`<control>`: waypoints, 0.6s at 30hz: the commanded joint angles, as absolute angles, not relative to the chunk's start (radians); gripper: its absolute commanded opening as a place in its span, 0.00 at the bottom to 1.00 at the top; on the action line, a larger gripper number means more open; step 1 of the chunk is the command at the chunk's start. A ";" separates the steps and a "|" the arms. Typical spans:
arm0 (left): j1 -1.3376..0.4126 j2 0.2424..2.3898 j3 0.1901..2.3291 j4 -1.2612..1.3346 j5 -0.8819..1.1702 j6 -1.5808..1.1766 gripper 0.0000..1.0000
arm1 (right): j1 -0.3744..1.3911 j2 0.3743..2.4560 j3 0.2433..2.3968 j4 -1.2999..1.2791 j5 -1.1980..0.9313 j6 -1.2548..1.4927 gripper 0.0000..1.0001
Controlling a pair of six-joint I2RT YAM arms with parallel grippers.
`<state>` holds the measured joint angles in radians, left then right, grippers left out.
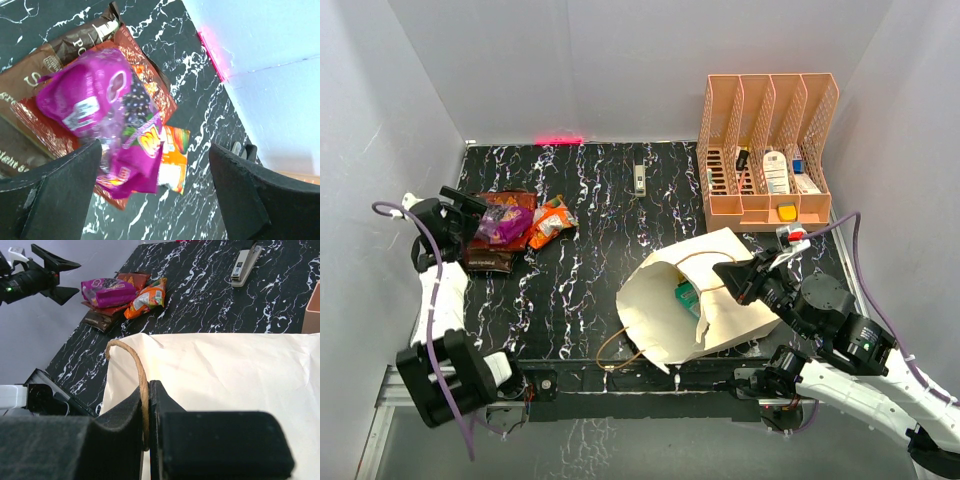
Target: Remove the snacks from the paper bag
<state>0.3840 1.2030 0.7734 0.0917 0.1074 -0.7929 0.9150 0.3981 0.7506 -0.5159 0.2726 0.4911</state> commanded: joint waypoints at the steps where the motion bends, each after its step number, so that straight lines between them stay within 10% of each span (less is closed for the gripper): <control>1: 0.386 1.048 0.732 -0.105 0.147 -0.781 0.89 | 0.914 0.390 0.770 -0.470 0.288 0.480 0.07; 9: 0.290 0.770 0.568 -0.027 0.532 -0.900 0.97 | 0.914 0.417 0.777 -0.483 0.253 0.467 0.07; 18: -0.376 0.652 0.534 -0.074 0.239 -0.946 0.91 | 0.914 0.429 0.905 -0.678 0.343 0.428 0.07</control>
